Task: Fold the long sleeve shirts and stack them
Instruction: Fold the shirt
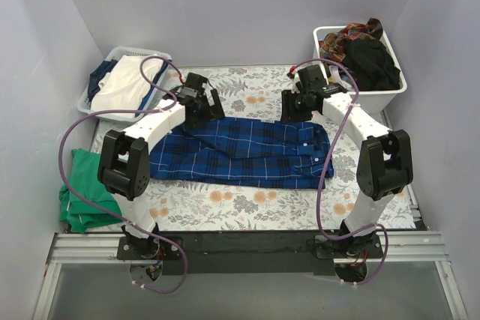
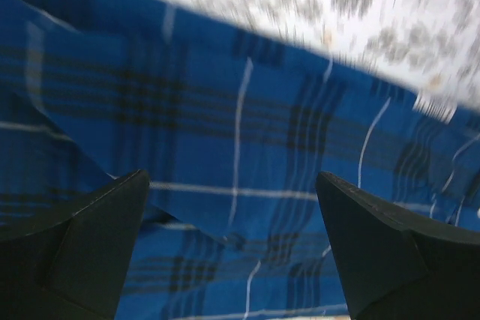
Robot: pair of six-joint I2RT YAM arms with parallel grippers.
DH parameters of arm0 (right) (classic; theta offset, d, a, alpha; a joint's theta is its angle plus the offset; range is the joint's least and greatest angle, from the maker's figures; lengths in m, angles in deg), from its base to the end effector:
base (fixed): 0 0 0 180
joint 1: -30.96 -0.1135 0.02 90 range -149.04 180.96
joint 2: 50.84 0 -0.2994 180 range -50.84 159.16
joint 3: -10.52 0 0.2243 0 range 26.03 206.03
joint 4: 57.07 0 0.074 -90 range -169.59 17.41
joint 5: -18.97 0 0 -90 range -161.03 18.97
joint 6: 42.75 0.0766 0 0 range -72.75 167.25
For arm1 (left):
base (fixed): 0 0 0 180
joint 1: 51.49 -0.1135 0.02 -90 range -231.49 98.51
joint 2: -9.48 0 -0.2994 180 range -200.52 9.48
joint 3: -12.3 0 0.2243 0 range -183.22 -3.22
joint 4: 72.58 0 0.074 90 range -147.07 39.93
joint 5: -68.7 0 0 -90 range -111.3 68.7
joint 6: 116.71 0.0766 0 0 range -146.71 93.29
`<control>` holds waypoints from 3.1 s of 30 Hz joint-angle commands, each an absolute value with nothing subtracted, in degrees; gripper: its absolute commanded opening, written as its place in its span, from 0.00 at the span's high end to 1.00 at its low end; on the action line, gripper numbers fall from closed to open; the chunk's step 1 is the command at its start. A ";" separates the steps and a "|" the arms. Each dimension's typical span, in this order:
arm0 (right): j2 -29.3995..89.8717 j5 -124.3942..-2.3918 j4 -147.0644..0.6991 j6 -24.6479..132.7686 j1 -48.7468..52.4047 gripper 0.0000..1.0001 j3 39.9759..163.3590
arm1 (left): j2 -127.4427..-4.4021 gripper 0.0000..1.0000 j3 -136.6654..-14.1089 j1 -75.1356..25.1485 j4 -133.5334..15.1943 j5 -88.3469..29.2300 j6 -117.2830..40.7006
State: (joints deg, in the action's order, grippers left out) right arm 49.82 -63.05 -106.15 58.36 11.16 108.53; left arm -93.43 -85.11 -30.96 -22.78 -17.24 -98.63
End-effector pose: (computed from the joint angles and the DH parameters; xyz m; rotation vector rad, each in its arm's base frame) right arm 0.3655 0.1429 0.2797 -0.2502 2.4929 0.4000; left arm 0.3725 -0.1337 0.2602 -1.1637 2.3515 -0.5275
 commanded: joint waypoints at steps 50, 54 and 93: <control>56.03 -67.96 -103.35 61.40 8.19 0.49 95.56 | -105.73 0.05 -79.15 -24.69 -17.44 -11.11 -102.65; 56.03 -67.43 -102.73 61.40 8.19 0.49 95.11 | -105.83 0.05 -80.12 -24.95 -14.71 -8.73 -102.91; 48.92 -64.36 -103.88 60.17 7.23 0.50 99.42 | -101.78 0.04 -80.83 -25.21 -21.82 -12.69 -103.26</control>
State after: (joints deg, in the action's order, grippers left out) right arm 53.07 -65.62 -103.98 60.57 7.54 97.10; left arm -102.13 -81.52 -24.90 -19.00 -13.92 -102.68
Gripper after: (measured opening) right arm 0.500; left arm 0.962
